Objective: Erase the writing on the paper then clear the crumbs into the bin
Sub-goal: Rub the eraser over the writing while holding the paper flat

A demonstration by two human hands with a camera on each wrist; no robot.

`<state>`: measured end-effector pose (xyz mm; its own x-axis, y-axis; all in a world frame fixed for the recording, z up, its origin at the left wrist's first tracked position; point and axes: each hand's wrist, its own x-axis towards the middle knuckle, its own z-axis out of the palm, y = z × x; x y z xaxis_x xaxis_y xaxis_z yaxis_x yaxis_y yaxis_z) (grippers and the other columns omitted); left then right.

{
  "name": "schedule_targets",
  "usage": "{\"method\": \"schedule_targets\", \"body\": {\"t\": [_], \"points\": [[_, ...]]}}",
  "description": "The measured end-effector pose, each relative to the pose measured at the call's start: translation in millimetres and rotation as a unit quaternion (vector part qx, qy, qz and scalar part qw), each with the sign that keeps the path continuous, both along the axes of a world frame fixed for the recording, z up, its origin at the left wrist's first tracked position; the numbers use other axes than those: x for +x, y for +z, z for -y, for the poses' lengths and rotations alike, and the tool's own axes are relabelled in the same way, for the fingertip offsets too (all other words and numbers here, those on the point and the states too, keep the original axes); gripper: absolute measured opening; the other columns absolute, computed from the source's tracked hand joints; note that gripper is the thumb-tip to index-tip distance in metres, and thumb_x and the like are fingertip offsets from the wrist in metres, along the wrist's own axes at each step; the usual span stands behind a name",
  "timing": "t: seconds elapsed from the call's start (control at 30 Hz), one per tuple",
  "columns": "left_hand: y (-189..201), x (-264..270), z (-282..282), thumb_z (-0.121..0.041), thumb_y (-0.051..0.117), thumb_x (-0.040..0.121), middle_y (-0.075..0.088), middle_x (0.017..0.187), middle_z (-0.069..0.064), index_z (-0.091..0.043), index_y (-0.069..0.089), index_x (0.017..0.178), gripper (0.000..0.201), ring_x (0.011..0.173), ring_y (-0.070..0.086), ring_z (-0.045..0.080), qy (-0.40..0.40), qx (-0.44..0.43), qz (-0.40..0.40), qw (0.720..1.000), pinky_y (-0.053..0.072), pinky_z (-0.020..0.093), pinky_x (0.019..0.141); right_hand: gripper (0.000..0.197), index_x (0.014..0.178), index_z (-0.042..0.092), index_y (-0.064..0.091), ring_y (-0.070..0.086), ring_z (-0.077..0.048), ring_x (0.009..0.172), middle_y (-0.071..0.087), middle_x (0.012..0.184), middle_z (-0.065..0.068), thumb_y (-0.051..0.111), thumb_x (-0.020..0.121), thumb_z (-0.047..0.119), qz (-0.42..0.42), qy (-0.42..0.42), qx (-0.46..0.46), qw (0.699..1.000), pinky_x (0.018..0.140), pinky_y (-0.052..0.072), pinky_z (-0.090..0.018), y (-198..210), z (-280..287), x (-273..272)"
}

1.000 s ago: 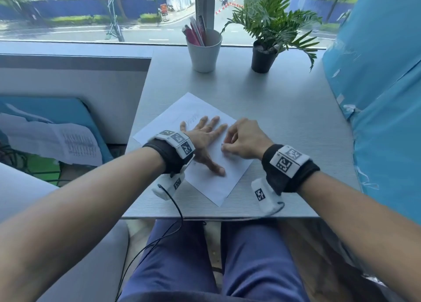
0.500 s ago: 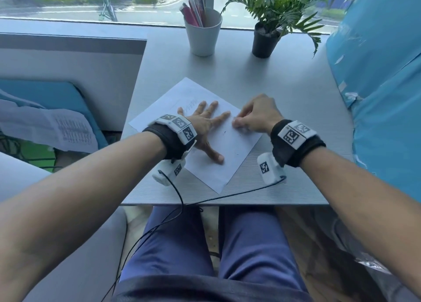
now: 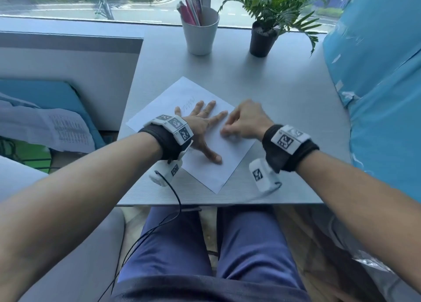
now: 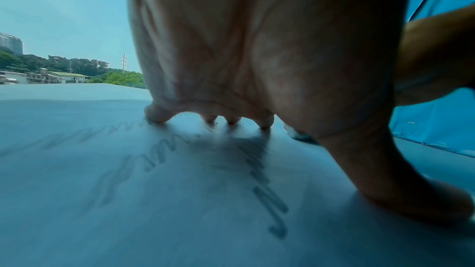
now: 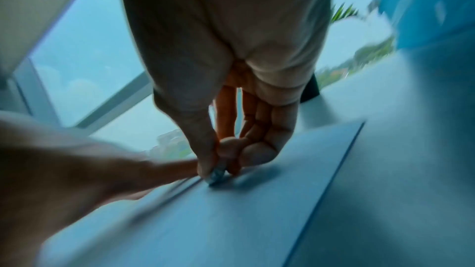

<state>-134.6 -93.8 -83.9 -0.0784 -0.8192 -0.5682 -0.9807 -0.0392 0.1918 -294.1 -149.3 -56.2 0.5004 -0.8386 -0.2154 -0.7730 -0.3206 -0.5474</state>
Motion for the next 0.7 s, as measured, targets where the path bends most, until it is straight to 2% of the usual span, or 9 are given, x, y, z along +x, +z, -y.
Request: {"method": "schedule_targets", "body": {"t": [0.07, 0.1, 0.23, 0.37, 0.43, 0.5, 0.53, 0.63, 0.7], "points": [[1, -1, 0, -0.085, 0.074, 0.045, -0.036, 0.157, -0.013, -0.05, -0.02, 0.149, 0.144, 0.145, -0.033, 0.02, 0.0, -0.002, -0.002, 1.0, -0.009, 0.078, 0.105, 0.013, 0.079, 0.012, 0.08, 0.06, -0.003, 0.061, 0.07, 0.067, 0.001, 0.082, 0.069, 0.02, 0.018, -0.063, -0.017, 0.998, 0.06, 0.046, -0.013, 3, 14, -2], [1, -1, 0, -0.085, 0.074, 0.044, -0.036, 0.157, -0.013, -0.05, -0.02, 0.149, 0.145, 0.145, -0.033, 0.019, 0.0, -0.001, -0.001, 1.0, -0.009, 0.078, 0.105, 0.011, 0.078, 0.011, 0.08, 0.061, -0.006, 0.063, 0.071, 0.07, -0.001, 0.081, 0.07, 0.019, 0.018, -0.061, -0.02, 0.998, 0.06, 0.046, -0.015, 2, 12, -1], [-2, 0, 1, -0.087, 0.073, 0.044, -0.038, 0.155, -0.013, -0.048, -0.023, 0.148, 0.147, 0.144, -0.034, 0.019, -0.001, -0.001, 0.006, 1.0, -0.009, 0.077, 0.106, 0.01, 0.075, 0.011, 0.079, 0.055, 0.0, 0.053, 0.063, 0.06, 0.007, 0.082, 0.071, 0.02, -0.01, 0.045, -0.003, 0.999, 0.048, 0.037, -0.005, -2, -12, 0], [2, -3, 0, -0.084, 0.074, 0.047, -0.037, 0.156, -0.012, -0.047, -0.021, 0.149, 0.145, 0.144, -0.034, 0.021, -0.003, -0.001, -0.003, 1.0, -0.009, 0.078, 0.105, 0.015, 0.08, 0.009, 0.08, 0.057, -0.006, 0.059, 0.067, 0.067, 0.0, 0.081, 0.071, 0.021, 0.024, -0.062, -0.032, 0.997, 0.057, 0.042, -0.011, 2, 19, -6], [2, -3, 0, -0.084, 0.074, 0.047, -0.037, 0.156, -0.012, -0.046, -0.022, 0.149, 0.145, 0.144, -0.035, 0.02, -0.004, 0.001, -0.003, 1.0, -0.009, 0.078, 0.105, 0.012, 0.078, 0.009, 0.079, 0.059, -0.008, 0.063, 0.069, 0.07, -0.001, 0.079, 0.072, 0.019, 0.012, -0.016, -0.03, 0.999, 0.058, 0.042, -0.014, 1, 6, -2], [1, -1, -1, -0.085, 0.073, 0.046, -0.038, 0.156, -0.012, -0.046, -0.023, 0.149, 0.146, 0.144, -0.035, 0.019, -0.01, -0.002, -0.005, 1.0, -0.008, 0.077, 0.106, 0.009, 0.075, 0.011, 0.079, 0.058, 0.0, 0.054, 0.067, 0.061, 0.005, 0.081, 0.071, 0.019, -0.012, 0.054, 0.003, 0.998, 0.055, 0.044, -0.014, 1, -11, -3], [1, 0, -2, -0.085, 0.074, 0.045, -0.038, 0.156, -0.013, -0.047, -0.022, 0.148, 0.146, 0.144, -0.035, 0.019, -0.016, -0.003, -0.009, 1.0, -0.009, 0.077, 0.106, 0.008, 0.074, 0.013, 0.079, 0.057, 0.004, 0.049, 0.065, 0.055, 0.009, 0.082, 0.071, 0.02, -0.016, 0.057, 0.014, 0.998, 0.052, 0.044, -0.011, 1, -9, -6], [4, 7, -2, -0.079, 0.079, 0.045, -0.031, 0.159, -0.014, -0.05, -0.015, 0.15, 0.145, 0.146, -0.031, 0.017, -0.042, -0.01, -0.019, 0.999, -0.008, 0.077, 0.107, 0.012, 0.078, 0.013, 0.079, 0.06, -0.003, 0.059, 0.068, 0.065, 0.005, 0.083, 0.072, 0.023, 0.008, -0.021, -0.029, 0.999, 0.057, 0.042, -0.011, 1, 19, -22], [7, 11, -3, -0.076, 0.081, 0.047, -0.022, 0.162, -0.015, -0.05, -0.004, 0.153, 0.138, 0.149, -0.024, 0.015, -0.046, -0.026, -0.029, 0.998, -0.004, 0.076, 0.108, 0.012, 0.077, 0.012, 0.079, 0.059, -0.006, 0.06, 0.069, 0.068, 0.002, 0.082, 0.072, 0.022, 0.014, -0.047, -0.024, 0.999, 0.056, 0.042, -0.012, -2, 28, -31]]}}
